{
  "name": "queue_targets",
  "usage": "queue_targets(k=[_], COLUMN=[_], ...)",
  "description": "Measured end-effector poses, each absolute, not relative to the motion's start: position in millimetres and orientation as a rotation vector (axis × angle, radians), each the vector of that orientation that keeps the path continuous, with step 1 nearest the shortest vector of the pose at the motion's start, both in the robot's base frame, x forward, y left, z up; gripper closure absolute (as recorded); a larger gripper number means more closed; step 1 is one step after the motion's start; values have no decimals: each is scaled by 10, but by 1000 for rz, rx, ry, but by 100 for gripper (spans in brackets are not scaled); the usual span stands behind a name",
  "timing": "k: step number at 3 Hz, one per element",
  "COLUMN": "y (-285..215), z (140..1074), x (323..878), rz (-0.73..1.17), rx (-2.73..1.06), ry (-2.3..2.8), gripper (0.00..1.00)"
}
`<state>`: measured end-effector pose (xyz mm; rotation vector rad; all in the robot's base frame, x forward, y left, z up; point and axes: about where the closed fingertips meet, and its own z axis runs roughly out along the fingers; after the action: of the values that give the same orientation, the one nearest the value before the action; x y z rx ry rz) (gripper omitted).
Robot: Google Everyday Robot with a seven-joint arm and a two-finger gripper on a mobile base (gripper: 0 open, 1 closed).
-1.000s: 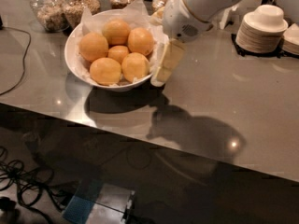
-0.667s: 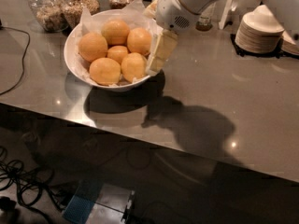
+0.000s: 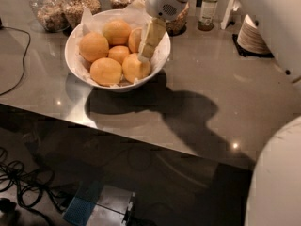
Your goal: Pick orange from white bowl
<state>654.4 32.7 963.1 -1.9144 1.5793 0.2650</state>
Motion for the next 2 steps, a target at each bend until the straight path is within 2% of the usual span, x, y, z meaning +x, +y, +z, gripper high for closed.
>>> queue_targets(k=[2], y=[343], z=[9238], x=[6821], rz=[290], rx=[-1966], ry=[1623], gripper=[0])
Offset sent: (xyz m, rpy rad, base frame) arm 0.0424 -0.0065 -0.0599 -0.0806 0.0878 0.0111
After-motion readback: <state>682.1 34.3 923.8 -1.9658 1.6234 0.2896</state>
